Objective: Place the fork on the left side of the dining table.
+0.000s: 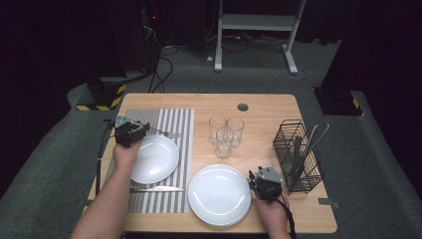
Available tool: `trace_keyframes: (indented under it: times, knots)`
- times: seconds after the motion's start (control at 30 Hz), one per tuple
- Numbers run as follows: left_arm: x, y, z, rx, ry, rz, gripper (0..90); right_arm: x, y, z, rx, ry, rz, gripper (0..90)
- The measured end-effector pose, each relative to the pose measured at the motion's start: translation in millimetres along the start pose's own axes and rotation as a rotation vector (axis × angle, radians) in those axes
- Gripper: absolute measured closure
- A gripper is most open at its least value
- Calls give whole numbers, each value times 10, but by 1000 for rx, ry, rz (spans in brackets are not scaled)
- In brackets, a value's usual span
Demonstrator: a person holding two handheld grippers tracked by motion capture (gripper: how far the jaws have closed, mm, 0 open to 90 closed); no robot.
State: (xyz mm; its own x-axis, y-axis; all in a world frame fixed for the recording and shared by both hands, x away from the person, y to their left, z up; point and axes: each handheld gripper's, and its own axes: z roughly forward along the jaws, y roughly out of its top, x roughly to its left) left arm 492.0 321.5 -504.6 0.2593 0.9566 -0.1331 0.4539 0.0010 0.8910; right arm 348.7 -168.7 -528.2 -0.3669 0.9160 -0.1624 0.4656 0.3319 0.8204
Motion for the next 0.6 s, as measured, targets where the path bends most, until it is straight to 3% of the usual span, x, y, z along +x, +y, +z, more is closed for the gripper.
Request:
trace_keyframes:
  times: [0.27, 0.6]
  knots:
    - [8, -3, -7, 15, 20, 22, 489, -1, -1, -1, -2, 0, 0, 596]
    - [66, -6, -49, 13, -5, 23, 481, 0, -2, -3, -3, 0, -1, 596]
